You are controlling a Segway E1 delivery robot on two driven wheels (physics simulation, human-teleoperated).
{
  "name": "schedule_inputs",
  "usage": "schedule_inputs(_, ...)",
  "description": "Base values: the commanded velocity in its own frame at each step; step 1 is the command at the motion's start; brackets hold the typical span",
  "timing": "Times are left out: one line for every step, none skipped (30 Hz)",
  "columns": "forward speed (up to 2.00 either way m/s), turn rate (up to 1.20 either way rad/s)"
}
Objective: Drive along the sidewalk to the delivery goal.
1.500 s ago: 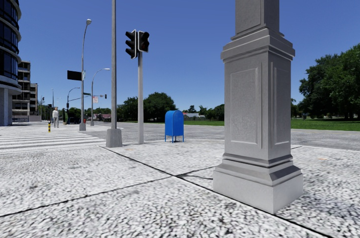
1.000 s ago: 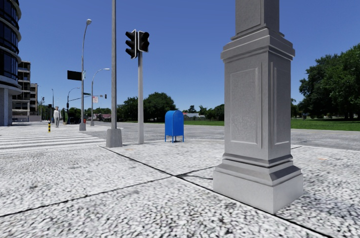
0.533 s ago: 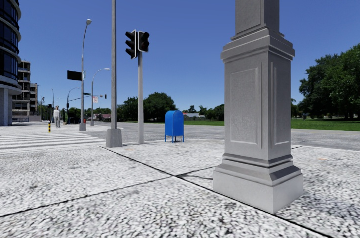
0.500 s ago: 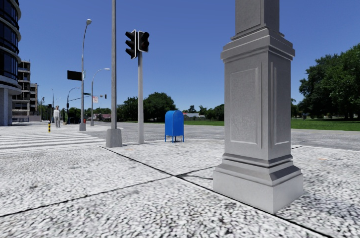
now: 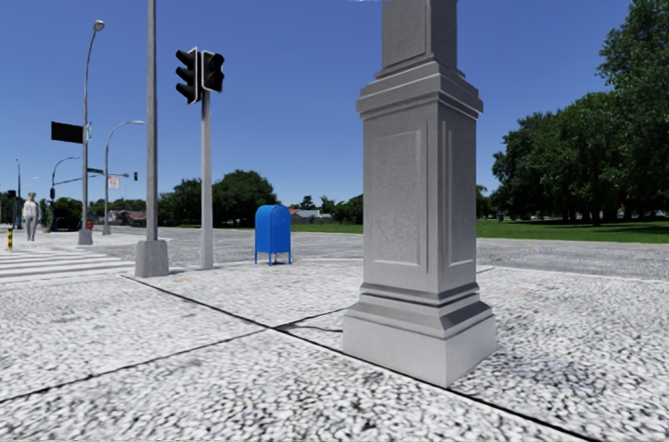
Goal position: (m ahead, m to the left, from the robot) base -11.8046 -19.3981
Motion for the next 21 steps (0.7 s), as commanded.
schedule_inputs(0.00, -0.83)
schedule_inputs(0.00, -0.83)
schedule_inputs(0.00, -0.83)
schedule_inputs(0.00, -0.83)
schedule_inputs(0.00, -0.83)
schedule_inputs(0.00, -0.83)
schedule_inputs(0.00, -0.83)
schedule_inputs(0.00, -0.83)
schedule_inputs(0.00, -0.83)
schedule_inputs(0.00, -0.83)
schedule_inputs(0.00, -0.83)
schedule_inputs(0.00, -0.83)
schedule_inputs(0.00, -0.83)
schedule_inputs(0.00, -0.83)
schedule_inputs(0.00, -0.83)
schedule_inputs(0.00, -0.83)
schedule_inputs(0.00, -0.83)
schedule_inputs(0.00, -0.83)
schedule_inputs(0.00, -0.83)
schedule_inputs(0.00, -0.83)
schedule_inputs(0.00, -0.83)
